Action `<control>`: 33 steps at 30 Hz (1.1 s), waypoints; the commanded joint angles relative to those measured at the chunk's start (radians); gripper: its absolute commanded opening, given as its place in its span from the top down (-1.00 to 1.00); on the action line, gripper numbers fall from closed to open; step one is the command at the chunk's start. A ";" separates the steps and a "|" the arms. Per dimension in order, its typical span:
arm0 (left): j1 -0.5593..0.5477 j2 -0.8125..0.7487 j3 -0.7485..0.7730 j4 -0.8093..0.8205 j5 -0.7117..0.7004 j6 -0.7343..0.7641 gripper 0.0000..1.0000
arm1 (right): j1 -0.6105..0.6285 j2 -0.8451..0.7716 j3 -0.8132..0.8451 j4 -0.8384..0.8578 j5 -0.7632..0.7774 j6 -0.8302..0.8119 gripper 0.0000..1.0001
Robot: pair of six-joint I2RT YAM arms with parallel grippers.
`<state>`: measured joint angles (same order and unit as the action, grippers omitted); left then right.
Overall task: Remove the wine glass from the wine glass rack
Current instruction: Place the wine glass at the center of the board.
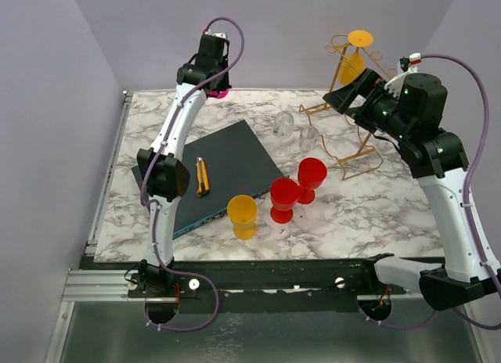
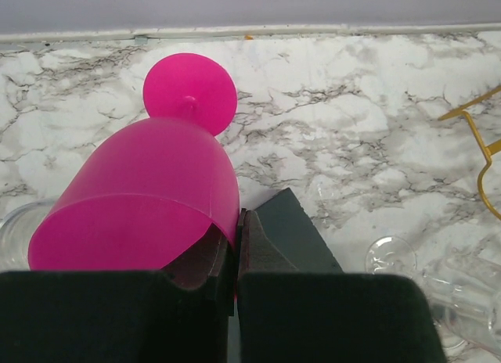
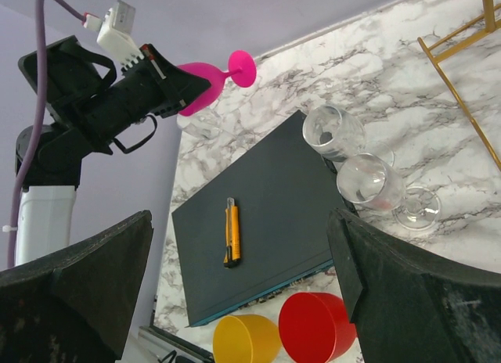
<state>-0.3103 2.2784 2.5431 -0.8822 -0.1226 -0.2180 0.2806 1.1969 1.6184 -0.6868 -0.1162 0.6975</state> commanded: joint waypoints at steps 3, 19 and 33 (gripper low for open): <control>-0.018 0.056 0.046 -0.021 -0.020 0.050 1.00 | 0.005 0.003 -0.012 0.003 0.033 -0.029 -1.00; -0.046 0.116 0.043 -0.053 -0.051 0.064 1.00 | 0.004 0.006 -0.033 0.013 0.039 -0.033 -1.00; -0.051 0.136 0.042 -0.084 -0.052 0.060 1.00 | 0.005 0.007 -0.048 0.017 0.041 -0.027 -1.00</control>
<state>-0.3557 2.4023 2.5530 -0.9470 -0.1505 -0.1692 0.2806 1.2022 1.5833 -0.6819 -0.0978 0.6796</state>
